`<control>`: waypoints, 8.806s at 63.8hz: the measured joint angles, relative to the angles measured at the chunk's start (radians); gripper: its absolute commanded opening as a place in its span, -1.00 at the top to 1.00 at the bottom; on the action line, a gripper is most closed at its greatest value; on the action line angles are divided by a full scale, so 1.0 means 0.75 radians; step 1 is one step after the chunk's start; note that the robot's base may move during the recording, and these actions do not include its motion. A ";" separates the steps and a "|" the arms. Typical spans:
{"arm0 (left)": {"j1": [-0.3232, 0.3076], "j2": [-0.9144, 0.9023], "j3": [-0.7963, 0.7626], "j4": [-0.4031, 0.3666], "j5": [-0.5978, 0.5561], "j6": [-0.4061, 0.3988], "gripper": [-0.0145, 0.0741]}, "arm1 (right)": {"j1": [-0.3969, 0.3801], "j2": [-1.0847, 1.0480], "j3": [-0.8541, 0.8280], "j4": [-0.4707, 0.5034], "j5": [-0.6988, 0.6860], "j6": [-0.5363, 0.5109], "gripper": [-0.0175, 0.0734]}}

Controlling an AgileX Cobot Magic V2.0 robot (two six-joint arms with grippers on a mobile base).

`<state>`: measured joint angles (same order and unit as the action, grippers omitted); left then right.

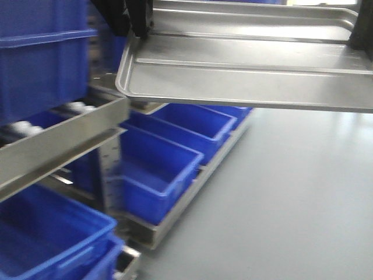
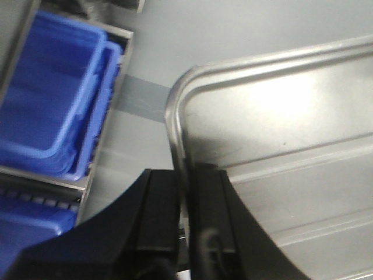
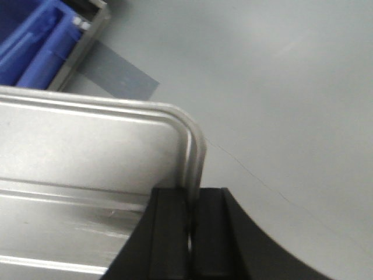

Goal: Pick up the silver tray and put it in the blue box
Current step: 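Hold the tray level with both grippers while the base turns away, then carry the tray with both grippers over the open blue bin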

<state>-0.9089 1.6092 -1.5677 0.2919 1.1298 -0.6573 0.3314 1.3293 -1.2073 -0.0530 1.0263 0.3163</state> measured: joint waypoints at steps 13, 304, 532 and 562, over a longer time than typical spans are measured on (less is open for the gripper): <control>0.000 0.000 0.000 -0.004 -0.002 0.000 0.65 | 0.000 -0.002 0.000 -0.002 0.000 0.000 0.49; -0.006 0.000 0.000 -0.008 -0.010 0.000 0.65 | -0.002 -0.005 0.000 -0.011 0.010 0.000 0.49; -0.006 0.002 0.000 -0.008 -0.003 0.000 0.65 | -0.002 -0.005 0.000 -0.011 0.010 0.000 0.49; -0.006 0.002 0.000 -0.008 -0.003 0.000 0.65 | -0.002 -0.005 0.000 -0.011 0.010 0.000 0.49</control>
<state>-0.9135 1.6107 -1.5677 0.2862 1.1278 -0.6573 0.3296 1.3254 -1.2073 -0.0610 1.0338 0.3163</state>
